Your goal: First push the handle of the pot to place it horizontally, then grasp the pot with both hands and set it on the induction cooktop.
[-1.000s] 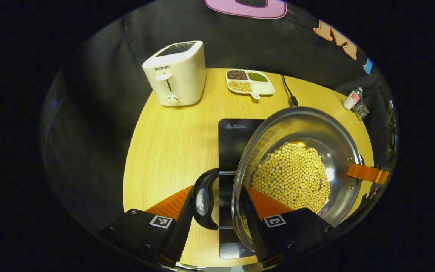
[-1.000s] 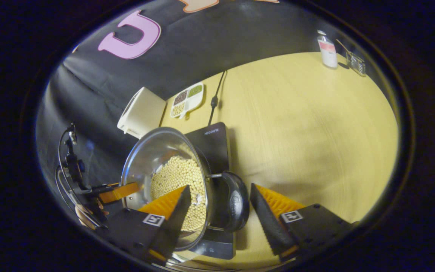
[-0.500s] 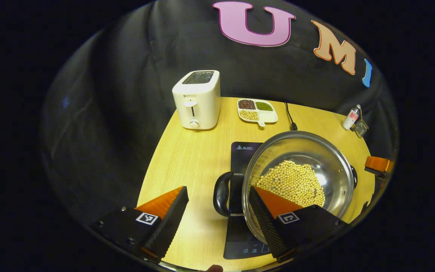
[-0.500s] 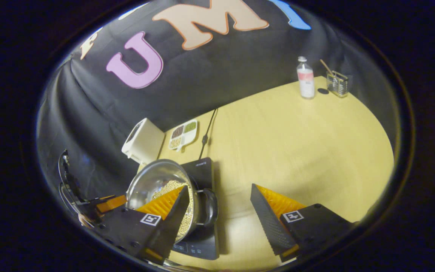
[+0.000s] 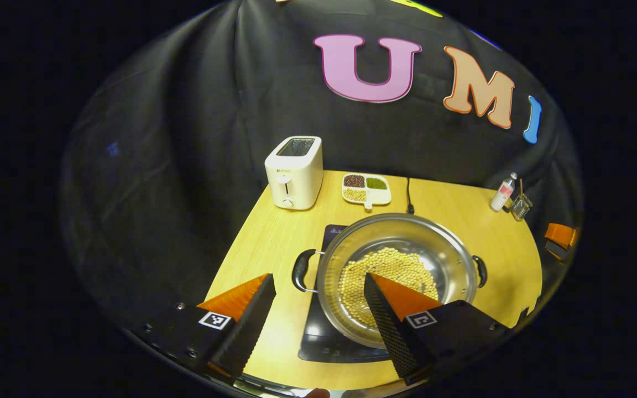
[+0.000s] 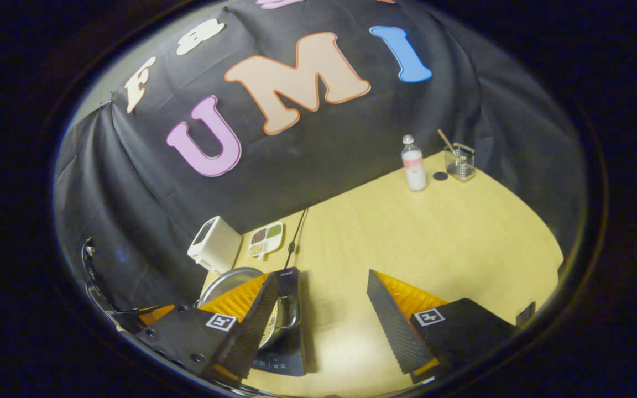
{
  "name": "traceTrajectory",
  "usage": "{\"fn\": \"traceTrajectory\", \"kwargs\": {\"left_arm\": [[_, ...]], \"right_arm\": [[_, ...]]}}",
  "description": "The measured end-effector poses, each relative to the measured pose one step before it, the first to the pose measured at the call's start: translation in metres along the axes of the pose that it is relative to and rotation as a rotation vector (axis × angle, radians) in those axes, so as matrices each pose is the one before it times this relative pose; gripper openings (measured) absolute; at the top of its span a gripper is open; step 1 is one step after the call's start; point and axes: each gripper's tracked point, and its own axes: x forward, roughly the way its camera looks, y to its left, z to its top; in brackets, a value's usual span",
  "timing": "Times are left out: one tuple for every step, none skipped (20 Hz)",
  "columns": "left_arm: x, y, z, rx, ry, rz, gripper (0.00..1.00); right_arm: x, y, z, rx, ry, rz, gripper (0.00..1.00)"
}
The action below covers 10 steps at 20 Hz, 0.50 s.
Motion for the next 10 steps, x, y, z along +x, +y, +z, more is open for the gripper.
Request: {"fn": "traceTrajectory", "kwargs": {"left_arm": [[-0.01244,-0.01022,0.00102,-0.00944,-0.02145,0.01526,0.98],[-0.01211,-0.00700,0.00309,-0.00992,-0.03091,0.02499,0.98],[-0.00950,-0.00661,0.00359,-0.01117,-0.03403,0.02346,0.98],[-0.01233,-0.00759,0.00553,-0.01016,-0.03880,0.01785,0.98],[-0.01316,-0.00908,0.00664,-0.00457,-0.03643,0.01371,0.98],[-0.01317,-0.00668,0.00768,0.00051,-0.04520,0.01344,0.98],[-0.01212,-0.00944,0.01142,0.00111,-0.05186,0.00617,0.98],[-0.01113,-0.00810,0.01463,0.00214,-0.06306,0.00689,0.98],[-0.01060,-0.00747,0.01373,0.00369,-0.06422,0.01176,0.98],[-0.00742,-0.00645,0.01270,0.00690,-0.05181,0.01403,0.98]], "right_arm": [[-0.00872,-0.00529,0.00742,-0.00761,-0.01657,0.00443,1.00],[-0.00563,-0.00900,0.00864,-0.00902,-0.01508,-0.00581,0.92],[-0.00572,-0.00797,0.00816,-0.00713,-0.02136,-0.00027,1.00],[-0.00511,-0.00772,0.00863,-0.00773,-0.02004,-0.00250,1.00],[-0.00562,-0.00810,0.00552,-0.00645,-0.01531,-0.00177,1.00],[-0.00542,-0.00860,0.00764,-0.00724,-0.01876,0.00034,0.92],[-0.00403,-0.00715,0.00754,-0.01080,-0.02103,0.00002,1.00],[-0.00402,-0.00540,0.00786,-0.01950,-0.02753,0.00400,0.92],[-0.00224,-0.00505,0.01003,-0.02800,-0.03387,0.00496,0.92],[-0.00146,-0.00447,0.00952,-0.03037,-0.03104,0.00708,0.91]]}}
